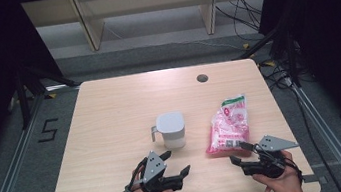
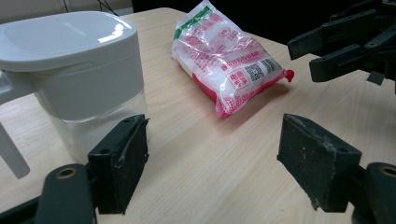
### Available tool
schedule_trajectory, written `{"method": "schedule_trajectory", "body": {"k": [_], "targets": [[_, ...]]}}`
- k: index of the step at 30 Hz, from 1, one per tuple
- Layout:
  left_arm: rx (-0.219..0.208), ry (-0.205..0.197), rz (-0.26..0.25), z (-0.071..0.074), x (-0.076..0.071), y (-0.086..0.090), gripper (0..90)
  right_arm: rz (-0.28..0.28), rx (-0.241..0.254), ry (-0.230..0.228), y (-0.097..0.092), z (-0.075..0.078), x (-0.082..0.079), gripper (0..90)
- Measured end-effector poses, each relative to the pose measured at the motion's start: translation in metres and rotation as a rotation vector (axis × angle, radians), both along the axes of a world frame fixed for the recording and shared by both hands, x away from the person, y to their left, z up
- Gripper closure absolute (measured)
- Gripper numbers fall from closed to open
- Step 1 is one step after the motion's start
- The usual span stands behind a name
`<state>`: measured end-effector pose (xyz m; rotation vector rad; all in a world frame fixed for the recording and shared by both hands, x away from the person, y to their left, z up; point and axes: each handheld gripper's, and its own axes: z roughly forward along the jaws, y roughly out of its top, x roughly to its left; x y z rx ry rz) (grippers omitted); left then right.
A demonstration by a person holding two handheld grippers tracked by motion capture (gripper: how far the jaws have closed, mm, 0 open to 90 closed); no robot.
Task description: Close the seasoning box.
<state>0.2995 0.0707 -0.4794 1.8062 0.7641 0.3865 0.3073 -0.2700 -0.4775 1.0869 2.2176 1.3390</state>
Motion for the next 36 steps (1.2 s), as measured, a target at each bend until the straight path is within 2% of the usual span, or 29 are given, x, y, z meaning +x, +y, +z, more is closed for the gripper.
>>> {"method": "schedule_trajectory", "body": {"k": [1, 2, 4, 5, 6, 8, 9, 10, 12, 14, 15, 16, 17, 18, 19, 21, 22, 23, 24, 25, 27, 28, 29, 31, 32, 33, 34, 35, 36], "targets": [[-0.004, -0.003, -0.001, -0.001, 0.0, -0.001, 23.1, -0.005, 0.006, 0.02, 0.0, 0.001, -0.002, 34.8], [-0.006, -0.001, -0.005, -0.003, -0.001, -0.001, 23.1, 0.001, -0.009, -0.007, 0.0, 0.0, -0.001, 34.7], [-0.005, 0.011, -0.002, -0.005, -0.002, -0.002, 22.8, 0.02, 0.007, 0.009, 0.001, -0.001, -0.002, 34.4], [-0.002, 0.011, -0.009, -0.007, -0.003, -0.002, 22.8, -0.003, 0.012, 0.057, 0.003, 0.0, -0.006, 34.0], [0.009, 0.016, -0.006, -0.008, -0.004, -0.002, 22.7, 0.015, 0.001, 0.016, 0.003, -0.002, -0.003, 33.9], [0.0, 0.018, -0.014, -0.01, -0.003, -0.003, 22.8, 0.027, 0.006, 0.025, 0.003, -0.002, -0.004, 33.6], [0.002, 0.016, -0.008, -0.01, -0.004, -0.003, 22.7, 0.016, 0.012, 0.045, 0.005, -0.002, -0.007, 33.3], [0.013, 0.016, -0.005, -0.01, -0.004, -0.003, 22.8, 0.031, -0.003, 0.017, 0.005, -0.003, -0.005, 33.1], [0.018, 0.012, 0.002, -0.011, -0.006, -0.004, 22.6, 0.024, 0.009, 0.052, 0.007, -0.003, -0.009, 32.9], [0.04, 0.007, -0.005, -0.013, -0.005, -0.004, 22.5, 0.033, -0.001, 0.037, 0.006, -0.004, -0.009, 32.6], [0.029, 0.015, -0.002, -0.013, -0.007, -0.005, 22.3, 0.037, -0.003, 0.036, 0.006, -0.004, -0.01, 32.6], [0.03, 0.005, -0.008, -0.015, -0.006, -0.004, 22.2, 0.043, -0.016, 0.018, 0.005, -0.004, -0.009, 32.6], [0.009, 0.021, 0.003, -0.018, -0.007, -0.005, 22.2, 0.036, 0.004, 0.049, 0.007, -0.004, -0.012, 32.4], [0.031, 0.028, 0.006, -0.018, -0.007, -0.003, 22.2, 0.043, -0.001, 0.034, 0.006, -0.004, -0.011, 32.3], [0.019, 0.029, 0.002, -0.019, -0.007, -0.003, 22.1, 0.041, -0.003, 0.033, 0.006, -0.004, -0.011, 32.2], [0.025, 0.034, 0.012, -0.02, -0.009, -0.001, 22.0, 0.04, -0.004, 0.061, 0.006, -0.004, -0.015, 32.0], [0.022, 0.037, 0.013, -0.02, -0.009, -0.001, 22.0, 0.051, -0.007, 0.037, 0.005, -0.005, -0.013, 31.9], [0.011, 0.036, 0.006, -0.021, -0.009, 0.0, 22.0, 0.041, -0.008, 0.047, 0.006, -0.005, -0.015, 31.7], [-0.001, 0.04, 0.014, -0.022, -0.011, -0.001, 21.9, 0.058, -0.018, 0.045, 0.005, -0.005, -0.015, 31.3], [0.027, 0.038, 0.007, -0.022, -0.011, 0.001, 21.9, 0.055, -0.022, 0.048, 0.005, -0.006, -0.015, 31.0], [0.02, 0.042, 0.013, -0.023, -0.014, 0.001, 21.8, 0.043, -0.027, 0.043, 0.006, -0.008, -0.017, 29.9], [0.006, 0.049, 0.013, -0.025, -0.014, 0.0, 21.9, 0.066, -0.028, 0.052, 0.006, -0.008, -0.017, 29.3], [-0.001, 0.05, 0.013, -0.025, -0.014, -0.001, 21.8, 0.062, -0.025, 0.066, 0.006, -0.008, -0.019, 29.3], [0.022, 0.05, 0.003, -0.024, -0.015, -0.001, 21.7, 0.056, -0.033, 0.08, 0.007, -0.009, -0.021, 28.6], [0.024, 0.047, -0.001, -0.024, -0.015, -0.001, 21.7, 0.053, -0.043, 0.059, 0.006, -0.01, -0.021, 28.2], [0.028, 0.027, -0.024, -0.025, -0.014, -0.001, 21.7, 0.061, -0.065, 0.065, 0.005, -0.01, -0.021, 28.1], [0.021, 0.04, -0.013, -0.025, -0.016, -0.002, 21.7, 0.062, -0.056, 0.062, 0.004, -0.011, -0.021, 28.1], [0.014, 0.049, -0.005, -0.026, -0.017, -0.003, 21.6, 0.043, -0.041, 0.096, 0.006, -0.011, -0.025, 27.9], [-0.002, 0.053, -0.008, -0.027, -0.019, -0.004, 21.5, 0.067, -0.062, 0.057, 0.003, -0.012, -0.022, 27.5]]}}
